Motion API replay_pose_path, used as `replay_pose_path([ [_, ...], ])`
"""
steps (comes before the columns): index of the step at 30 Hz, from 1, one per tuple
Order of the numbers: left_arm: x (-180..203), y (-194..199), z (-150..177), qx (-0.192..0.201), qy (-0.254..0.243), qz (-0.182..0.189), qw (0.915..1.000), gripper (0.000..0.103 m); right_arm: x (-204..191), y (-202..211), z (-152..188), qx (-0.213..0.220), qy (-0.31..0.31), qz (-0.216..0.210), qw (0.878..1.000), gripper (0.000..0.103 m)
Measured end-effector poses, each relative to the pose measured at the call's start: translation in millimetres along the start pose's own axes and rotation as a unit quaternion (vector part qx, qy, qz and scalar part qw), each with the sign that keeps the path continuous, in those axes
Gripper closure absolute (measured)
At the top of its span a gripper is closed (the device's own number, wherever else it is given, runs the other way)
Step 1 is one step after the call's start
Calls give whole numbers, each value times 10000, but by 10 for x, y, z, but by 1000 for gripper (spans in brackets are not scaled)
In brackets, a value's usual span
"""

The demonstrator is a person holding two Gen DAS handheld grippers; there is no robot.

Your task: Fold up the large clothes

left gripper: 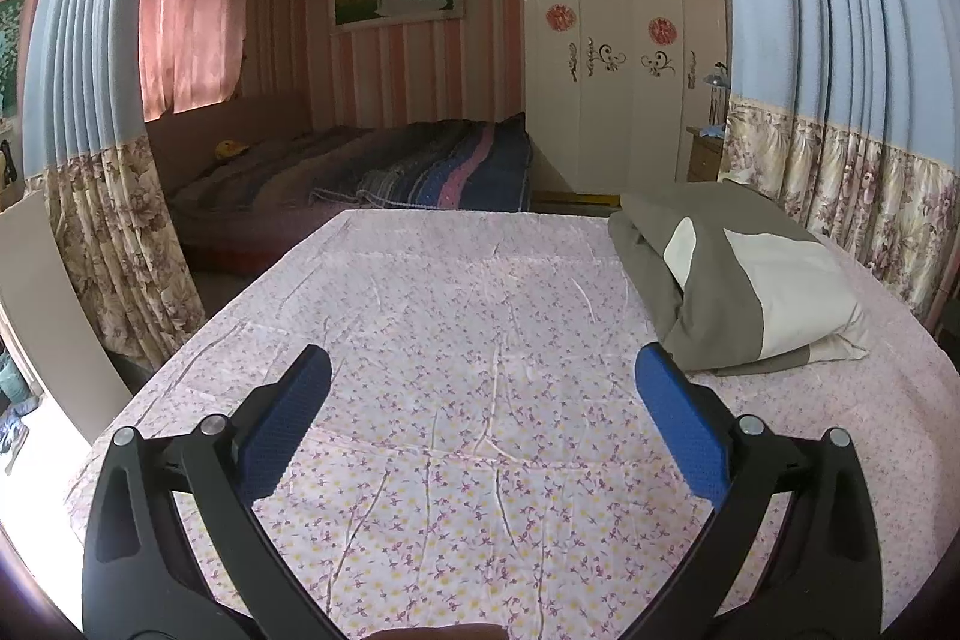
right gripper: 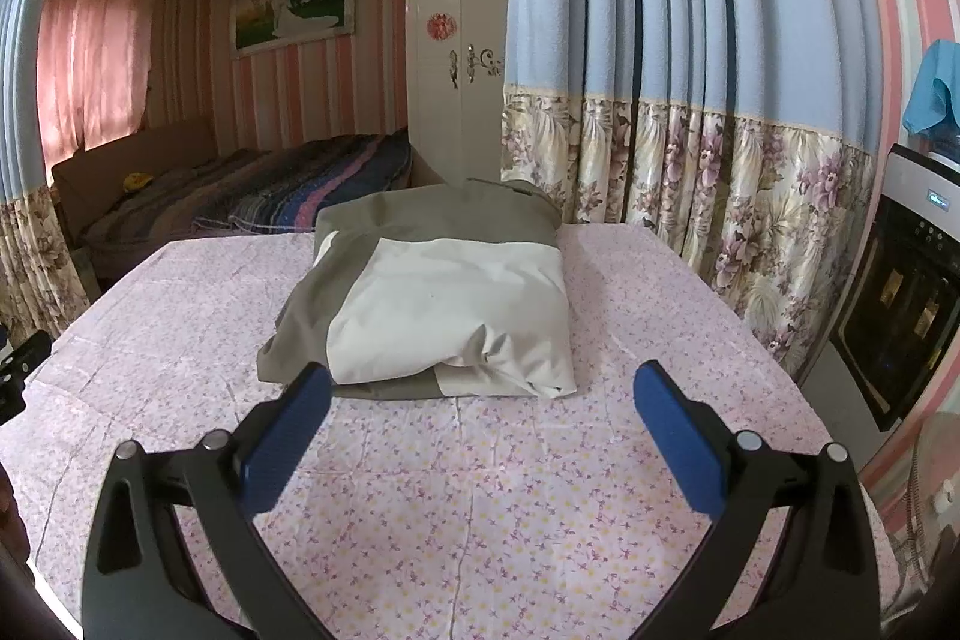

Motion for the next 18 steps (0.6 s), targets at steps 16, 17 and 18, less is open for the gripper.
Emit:
replay_pose_path([
  [16, 78, -84, 80, -111, -52, 90, 9999, 3, 54, -57, 74, -105, 4, 16, 9999, 2],
  [17, 78, -82, 84, -108, -49, 93, 9999, 3, 55, -58, 74, -102, 1, 18, 9999, 2],
  [18, 78, -76, 90, -100, -54, 92, 9999, 3, 59, -57, 75, -105, 0, 12, 9999, 2],
])
Point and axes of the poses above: each gripper's, at about its wrist camera, not at the fingertips, and y roughly against the way its jaws point, x to its right, z to its underside, the point moved 1 cm from there along -y, roughly the way its jaws point, and after that the axes turned 8 degrees about -y, right-handed, at the moved point
